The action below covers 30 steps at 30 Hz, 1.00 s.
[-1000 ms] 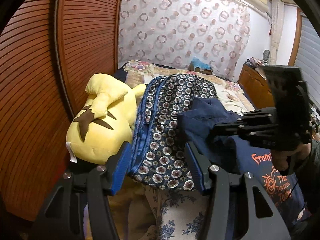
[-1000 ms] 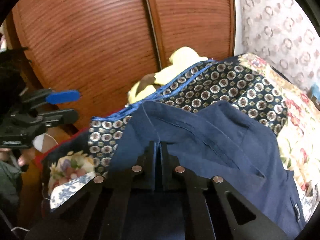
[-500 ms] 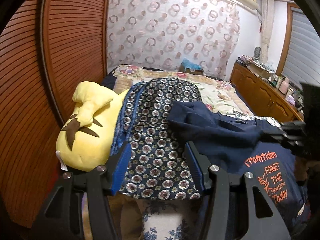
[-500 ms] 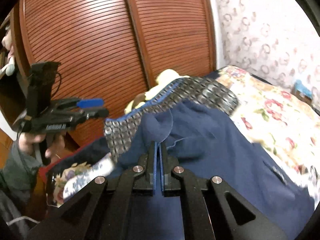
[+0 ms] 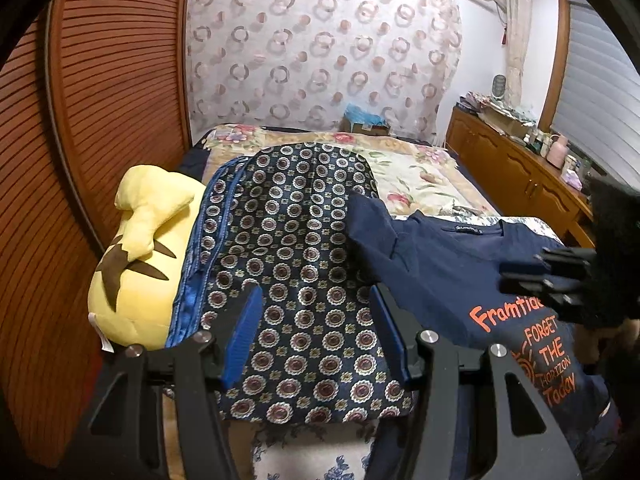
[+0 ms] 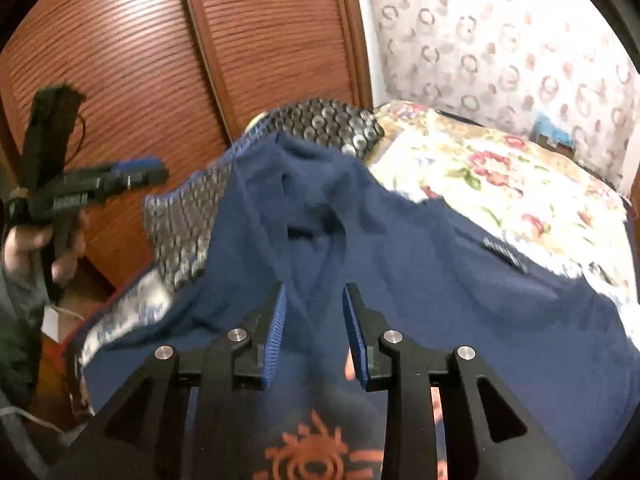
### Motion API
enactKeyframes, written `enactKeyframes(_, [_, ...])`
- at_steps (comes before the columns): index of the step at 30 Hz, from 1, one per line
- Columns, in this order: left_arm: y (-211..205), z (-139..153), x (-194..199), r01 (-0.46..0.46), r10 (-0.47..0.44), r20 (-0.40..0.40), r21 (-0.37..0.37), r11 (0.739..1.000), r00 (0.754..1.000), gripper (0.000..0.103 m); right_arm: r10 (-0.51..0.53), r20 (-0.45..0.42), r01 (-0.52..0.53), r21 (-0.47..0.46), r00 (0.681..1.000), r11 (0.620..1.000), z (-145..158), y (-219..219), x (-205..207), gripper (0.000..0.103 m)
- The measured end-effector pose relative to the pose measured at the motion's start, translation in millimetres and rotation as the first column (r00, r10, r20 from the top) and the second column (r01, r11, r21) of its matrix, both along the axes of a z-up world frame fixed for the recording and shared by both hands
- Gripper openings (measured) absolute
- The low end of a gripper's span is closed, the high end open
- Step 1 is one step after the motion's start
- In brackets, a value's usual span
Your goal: Fold small clothes
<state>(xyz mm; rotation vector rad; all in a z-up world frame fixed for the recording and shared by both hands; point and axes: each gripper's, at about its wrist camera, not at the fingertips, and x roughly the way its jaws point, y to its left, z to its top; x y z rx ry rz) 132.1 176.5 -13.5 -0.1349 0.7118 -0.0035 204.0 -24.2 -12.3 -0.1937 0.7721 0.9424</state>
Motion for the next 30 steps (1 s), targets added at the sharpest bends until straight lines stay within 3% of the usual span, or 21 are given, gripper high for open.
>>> enactKeyframes(7, [-4,2,9,0.002,-0.002,-0.006,0.019,1.000,1.000,0.054,0.047,-0.075,-0.041,0.078,0.996,0.996,-4,54,40,0.028])
enactKeyframes(11, [-3,1,11,-0.001,0.001,-0.007,0.020,1.000,1.000,0.054,0.086,-0.096,-0.079,0.077,0.992,0.994,-8,81,46,0.028])
enactKeyframes(13, [-3,0,12,-0.002,0.002,-0.009,0.021,1.000,1.000,0.054,0.094,-0.102,-0.088,0.063,0.990,0.994,-12,88,49,0.020])
enactKeyframes(14, [-4,0,13,-0.003,0.003,-0.010,0.022,1.000,1.000,0.054,0.107,-0.109,-0.100,0.068,0.988,0.993,-14,90,50,0.008])
enactKeyframes(17, [-3,-2,15,-0.006,0.006,-0.013,0.022,1.000,1.000,0.054,0.119,-0.084,-0.111,0.095,0.989,0.989,-10,83,49,0.001])
enactKeyframes(22, [-6,-4,21,-0.001,0.001,-0.009,0.013,1.000,1.000,0.054,-0.044,-0.031,0.047,0.128,0.999,0.991,14,44,59,0.000])
enactKeyframes(30, [-20,3,43,0.025,-0.025,0.001,0.025,0.999,1.000,0.054,-0.244,0.039,0.245,-0.001,0.969,0.970,11,12,74,0.000])
